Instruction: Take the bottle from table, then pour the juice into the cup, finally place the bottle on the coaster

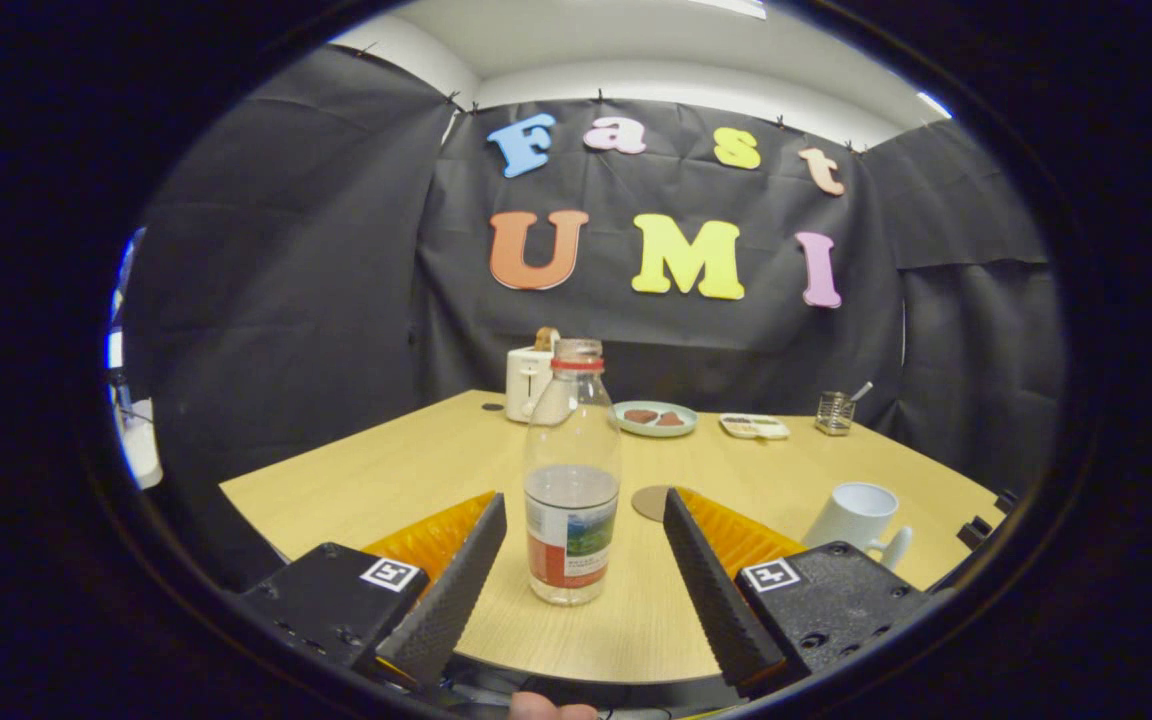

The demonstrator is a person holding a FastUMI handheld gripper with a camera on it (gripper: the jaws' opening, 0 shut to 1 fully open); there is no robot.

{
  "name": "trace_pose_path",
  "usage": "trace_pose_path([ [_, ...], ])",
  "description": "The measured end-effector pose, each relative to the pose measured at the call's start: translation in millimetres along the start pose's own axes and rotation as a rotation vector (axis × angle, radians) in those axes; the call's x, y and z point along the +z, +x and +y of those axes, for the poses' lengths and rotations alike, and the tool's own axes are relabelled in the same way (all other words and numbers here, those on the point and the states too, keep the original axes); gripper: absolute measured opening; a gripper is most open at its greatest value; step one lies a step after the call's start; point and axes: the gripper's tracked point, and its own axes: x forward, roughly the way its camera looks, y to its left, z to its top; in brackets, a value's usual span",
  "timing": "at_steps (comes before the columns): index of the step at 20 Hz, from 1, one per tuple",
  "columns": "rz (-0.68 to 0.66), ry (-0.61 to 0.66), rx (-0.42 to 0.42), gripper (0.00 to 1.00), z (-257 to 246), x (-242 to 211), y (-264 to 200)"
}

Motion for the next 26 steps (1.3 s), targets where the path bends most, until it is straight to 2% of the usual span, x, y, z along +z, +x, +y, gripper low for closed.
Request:
trace_pose_path([
  [10, 0.08, -0.093, -0.023, 1.0, 10.4, -28.6, 53.3],
  [13, 0.078, -0.105, -0.019, 0.92, 11.8, -23.9, 55.8],
  [14, 0.087, -0.092, -0.018, 0.86, 10.5, -27.4, 55.5],
  [19, 0.085, -0.011, -0.006, 0.79, 3.0, 0.6, 43.1],
  [26, 0.083, 0.21, 0.057, 0.78, -25.0, 29.5, 29.2],
])
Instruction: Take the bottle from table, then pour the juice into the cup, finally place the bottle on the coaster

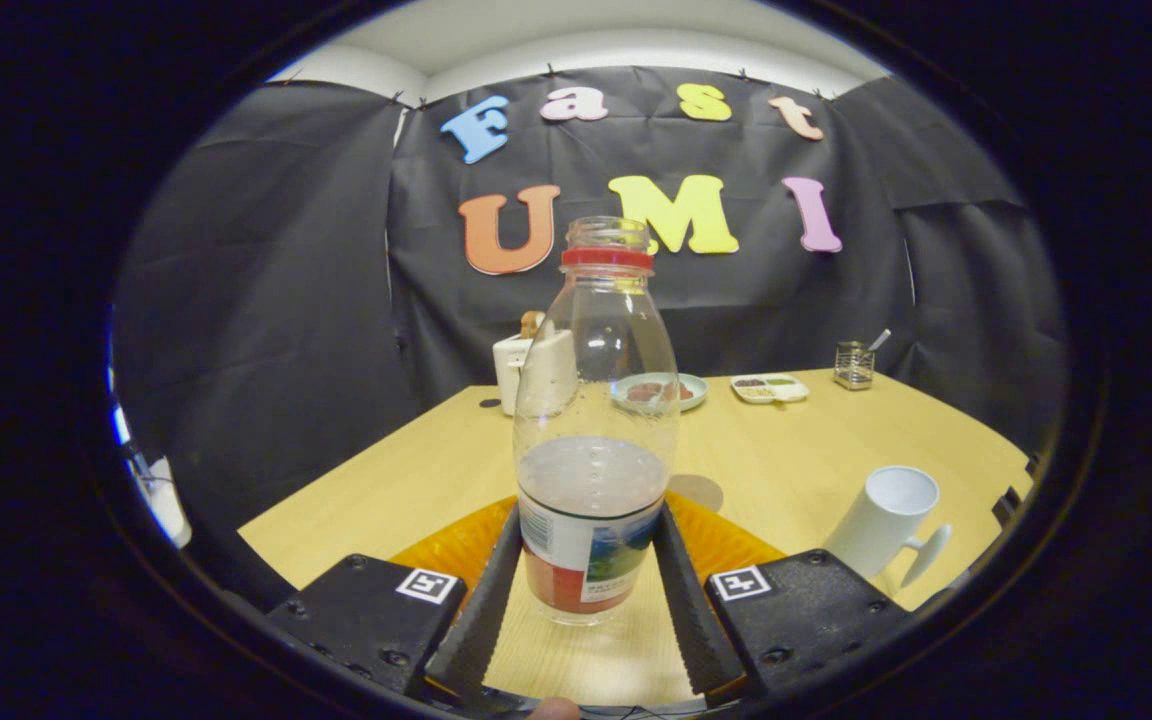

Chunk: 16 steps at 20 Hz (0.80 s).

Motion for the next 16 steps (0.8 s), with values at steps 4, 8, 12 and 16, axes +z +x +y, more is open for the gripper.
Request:
trace_pose_path([
  [4, -0.025, 0.258, 0.045, 0.76, -17.6, 6.1, 3.0],
  [8, -0.042, 0.55, 0.096, 0.76, -32.5, 6.9, 7.7],
  [12, -0.052, 0.776, 0.125, 0.76, -42.5, 5.5, 11.0],
  [16, -0.046, 0.942, 0.135, 0.76, -46.0, 2.0, 14.3],
])
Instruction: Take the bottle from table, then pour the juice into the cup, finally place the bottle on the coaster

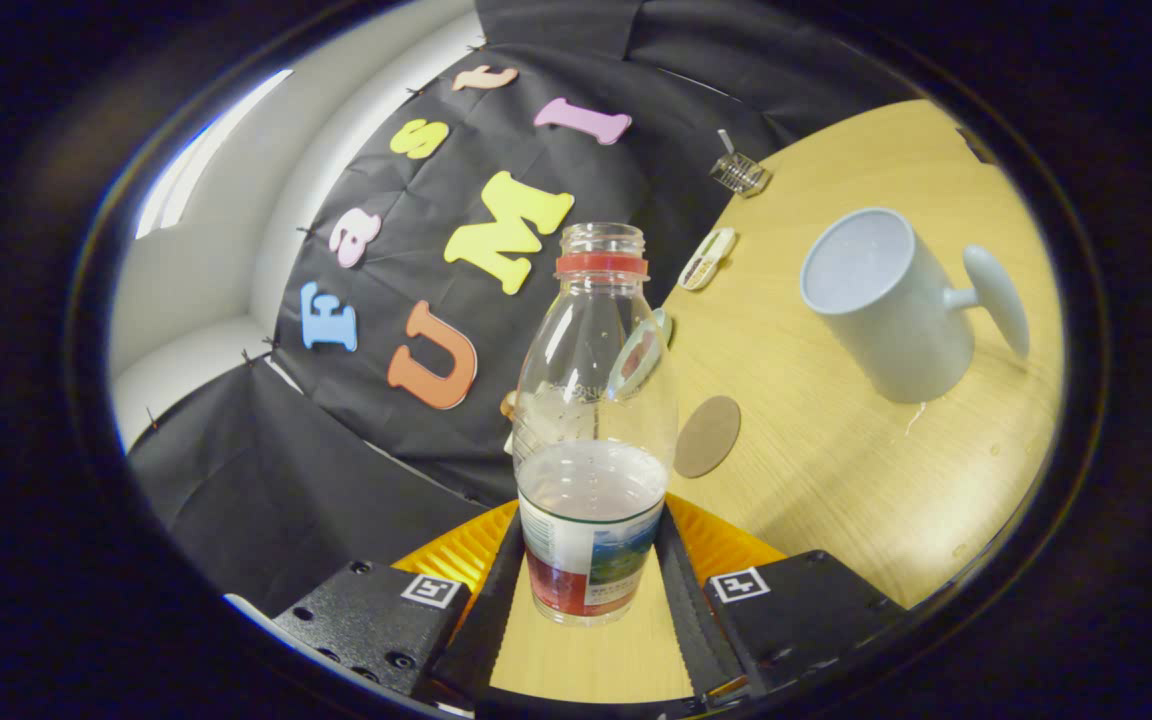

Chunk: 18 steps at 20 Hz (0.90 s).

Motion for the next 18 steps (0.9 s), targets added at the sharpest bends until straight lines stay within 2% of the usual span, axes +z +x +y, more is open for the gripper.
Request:
trace_pose_path([
  [5, -0.006, 0.19, 0.025, 0.76, 7.5, 1.3, 0.9],
  [9, -0.025, 0.287, 0.021, 0.75, 9.4, 7.5, 6.8],
  [18, -0.072, 0.488, 0.071, 0.75, 26.2, 28.7, 9.5],
])
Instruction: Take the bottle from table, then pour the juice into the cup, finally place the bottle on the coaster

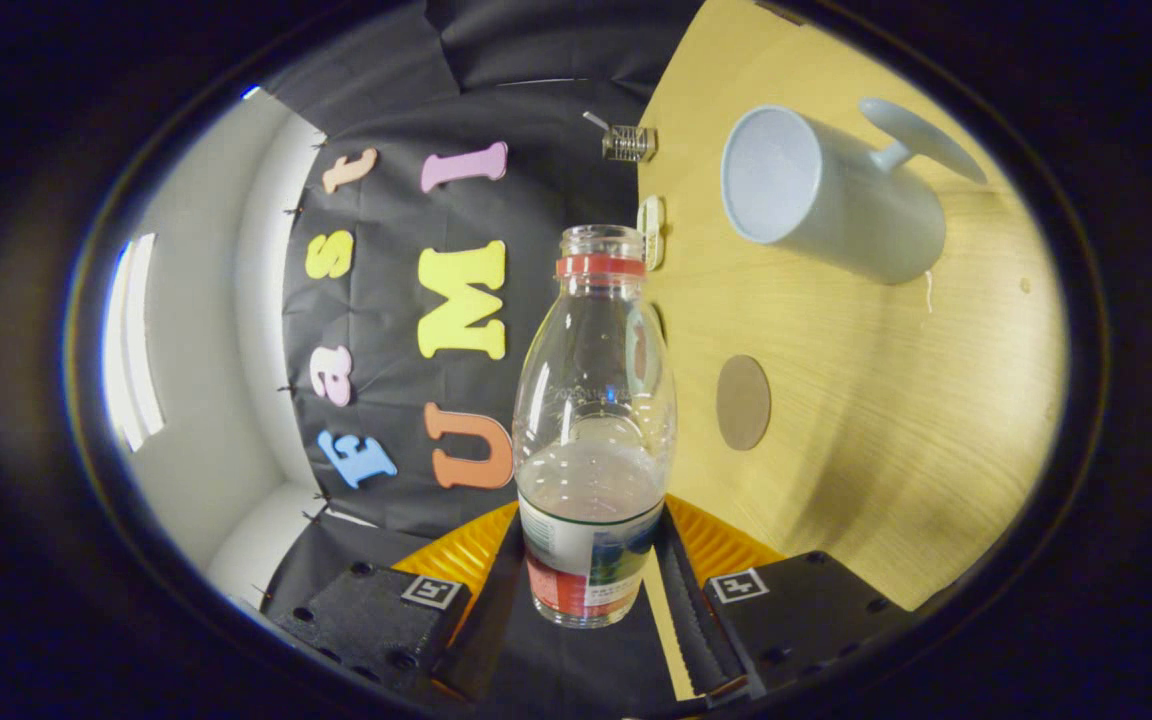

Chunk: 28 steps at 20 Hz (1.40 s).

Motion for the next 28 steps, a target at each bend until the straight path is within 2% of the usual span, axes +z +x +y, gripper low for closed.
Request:
trace_pose_path([
  [7, -0.037, 0.124, 0.045, 0.75, 10.2, 13.6, 3.8],
  [28, -0.035, 0.184, 0.081, 0.75, 30.6, 25.2, 2.0],
])
